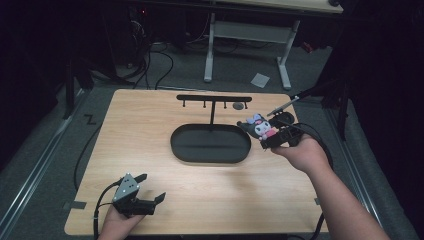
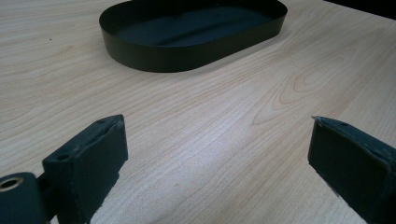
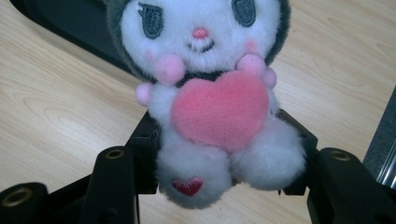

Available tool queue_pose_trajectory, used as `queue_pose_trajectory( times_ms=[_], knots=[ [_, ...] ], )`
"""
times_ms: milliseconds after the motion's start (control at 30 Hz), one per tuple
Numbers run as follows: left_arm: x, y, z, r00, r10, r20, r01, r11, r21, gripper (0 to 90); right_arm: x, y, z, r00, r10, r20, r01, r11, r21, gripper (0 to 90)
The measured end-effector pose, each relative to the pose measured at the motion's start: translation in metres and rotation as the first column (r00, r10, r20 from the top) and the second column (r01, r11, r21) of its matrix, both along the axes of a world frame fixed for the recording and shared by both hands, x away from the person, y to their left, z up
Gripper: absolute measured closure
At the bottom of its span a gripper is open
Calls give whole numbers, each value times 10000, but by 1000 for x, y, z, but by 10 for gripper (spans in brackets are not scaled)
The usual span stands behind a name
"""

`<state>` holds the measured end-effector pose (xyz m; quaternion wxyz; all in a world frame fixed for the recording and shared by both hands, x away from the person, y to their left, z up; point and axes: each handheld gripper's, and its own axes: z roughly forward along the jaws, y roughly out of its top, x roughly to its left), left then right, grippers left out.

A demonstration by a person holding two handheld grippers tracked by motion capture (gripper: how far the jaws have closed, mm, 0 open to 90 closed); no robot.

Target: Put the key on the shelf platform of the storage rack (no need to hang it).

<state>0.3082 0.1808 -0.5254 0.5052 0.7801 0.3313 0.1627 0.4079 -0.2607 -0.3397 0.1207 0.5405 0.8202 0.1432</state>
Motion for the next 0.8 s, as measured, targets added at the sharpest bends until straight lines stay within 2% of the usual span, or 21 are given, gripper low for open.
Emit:
queue_pose_trajectory(
  times_ms=[433, 800],
  knots=[
    [1, 1, 0, 10000, 27, 12, -27, 10000, -56, 55, 17, 4, 9, 9997, -248, 68, 247, 9996, 130, 463],
    [1, 2, 0, 10000, 22, 15, -22, 10000, -93, 55, 32, 14, 24, 9983, -364, 447, 361, 9993, 77, 464]
  ],
)
